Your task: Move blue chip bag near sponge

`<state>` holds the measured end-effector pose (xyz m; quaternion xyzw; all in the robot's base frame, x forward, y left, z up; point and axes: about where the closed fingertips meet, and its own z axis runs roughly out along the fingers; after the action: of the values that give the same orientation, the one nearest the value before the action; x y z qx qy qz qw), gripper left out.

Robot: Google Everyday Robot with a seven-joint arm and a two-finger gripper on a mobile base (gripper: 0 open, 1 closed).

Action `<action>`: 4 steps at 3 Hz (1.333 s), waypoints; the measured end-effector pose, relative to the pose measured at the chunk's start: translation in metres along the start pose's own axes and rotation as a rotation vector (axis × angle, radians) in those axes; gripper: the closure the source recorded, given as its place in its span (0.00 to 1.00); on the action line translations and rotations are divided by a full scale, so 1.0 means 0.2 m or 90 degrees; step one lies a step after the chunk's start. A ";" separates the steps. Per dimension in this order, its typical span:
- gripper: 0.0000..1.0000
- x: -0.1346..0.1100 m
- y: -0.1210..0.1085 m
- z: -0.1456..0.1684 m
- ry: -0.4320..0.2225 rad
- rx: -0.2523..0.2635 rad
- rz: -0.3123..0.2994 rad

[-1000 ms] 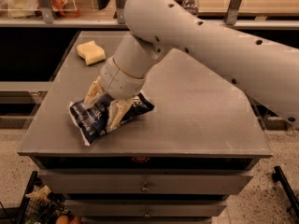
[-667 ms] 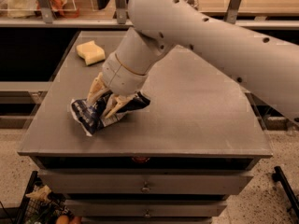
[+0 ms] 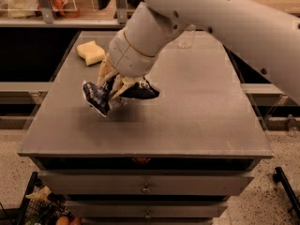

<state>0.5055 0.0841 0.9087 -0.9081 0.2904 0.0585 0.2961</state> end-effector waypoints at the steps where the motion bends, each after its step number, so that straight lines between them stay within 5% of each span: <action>1: 1.00 0.02 -0.08 -0.12 0.035 0.017 -0.026; 2: 1.00 0.02 -0.14 -0.27 0.060 0.036 -0.052; 4: 1.00 0.03 -0.17 -0.26 0.065 0.043 -0.063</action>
Offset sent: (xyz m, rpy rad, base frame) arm 0.0231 -0.0267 0.0949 -0.0080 -0.2171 0.0057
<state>0.5266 0.0734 0.9675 -0.9124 0.2620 -0.0125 0.3142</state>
